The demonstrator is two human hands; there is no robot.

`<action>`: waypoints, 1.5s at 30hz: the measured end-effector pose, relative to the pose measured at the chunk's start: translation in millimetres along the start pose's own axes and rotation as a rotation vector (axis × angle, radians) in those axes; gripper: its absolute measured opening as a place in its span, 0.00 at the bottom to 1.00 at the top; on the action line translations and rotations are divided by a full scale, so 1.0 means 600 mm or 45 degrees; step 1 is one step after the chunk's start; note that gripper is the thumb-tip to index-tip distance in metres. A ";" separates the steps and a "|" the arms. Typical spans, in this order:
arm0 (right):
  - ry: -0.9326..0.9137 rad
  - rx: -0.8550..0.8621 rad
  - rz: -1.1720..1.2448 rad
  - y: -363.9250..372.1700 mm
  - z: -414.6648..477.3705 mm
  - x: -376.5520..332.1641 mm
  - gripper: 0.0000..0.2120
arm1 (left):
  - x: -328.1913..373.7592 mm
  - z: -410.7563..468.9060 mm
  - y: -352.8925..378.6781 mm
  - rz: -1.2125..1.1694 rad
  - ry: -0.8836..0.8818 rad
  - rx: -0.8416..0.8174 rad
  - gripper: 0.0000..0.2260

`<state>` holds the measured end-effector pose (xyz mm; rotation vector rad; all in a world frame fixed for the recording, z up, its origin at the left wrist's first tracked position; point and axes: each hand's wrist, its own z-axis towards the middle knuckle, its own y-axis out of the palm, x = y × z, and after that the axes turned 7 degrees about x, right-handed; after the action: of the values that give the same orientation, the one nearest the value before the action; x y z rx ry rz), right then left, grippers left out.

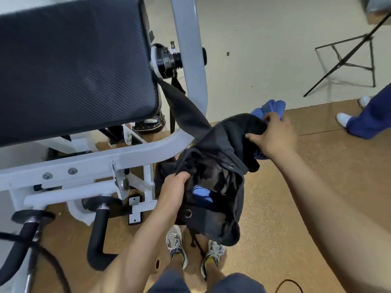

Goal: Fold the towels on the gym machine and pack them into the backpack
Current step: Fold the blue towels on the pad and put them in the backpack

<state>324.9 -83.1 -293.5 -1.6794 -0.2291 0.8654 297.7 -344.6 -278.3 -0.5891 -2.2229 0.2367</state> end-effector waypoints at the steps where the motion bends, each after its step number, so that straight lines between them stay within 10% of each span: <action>1: 0.038 0.088 0.042 -0.023 -0.015 0.007 0.22 | 0.008 -0.011 -0.010 0.025 -0.006 -0.044 0.14; 8: -0.045 0.525 0.443 -0.137 -0.143 -0.017 0.18 | 0.049 -0.081 -0.059 0.258 0.129 -0.112 0.20; 17: 0.231 0.019 0.579 -0.124 -0.134 -0.002 0.24 | 0.072 -0.151 -0.081 0.508 0.608 -0.078 0.21; 25: 0.099 0.971 0.695 -0.176 -0.211 0.031 0.10 | 0.060 -0.158 -0.074 0.320 0.656 0.071 0.21; 28: 0.048 0.721 0.910 -0.204 -0.227 0.015 0.10 | 0.048 -0.152 -0.072 0.250 0.598 0.045 0.21; 36: 0.310 -0.606 2.616 -0.242 -0.298 -0.070 0.12 | 0.033 -0.137 -0.081 0.406 0.700 0.146 0.04; 42: 0.431 -0.684 1.686 -0.137 -0.305 -0.114 0.07 | 0.018 -0.144 -0.079 0.254 0.781 0.140 0.10; 45: 0.286 -0.443 1.220 -0.099 -0.311 -0.114 0.21 | 0.017 -0.140 -0.082 0.208 0.853 0.136 0.09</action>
<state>414.5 -245.8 -201.1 -2.2177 0.6749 1.3606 339.0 -384.4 -199.1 -0.6735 -1.5107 0.2025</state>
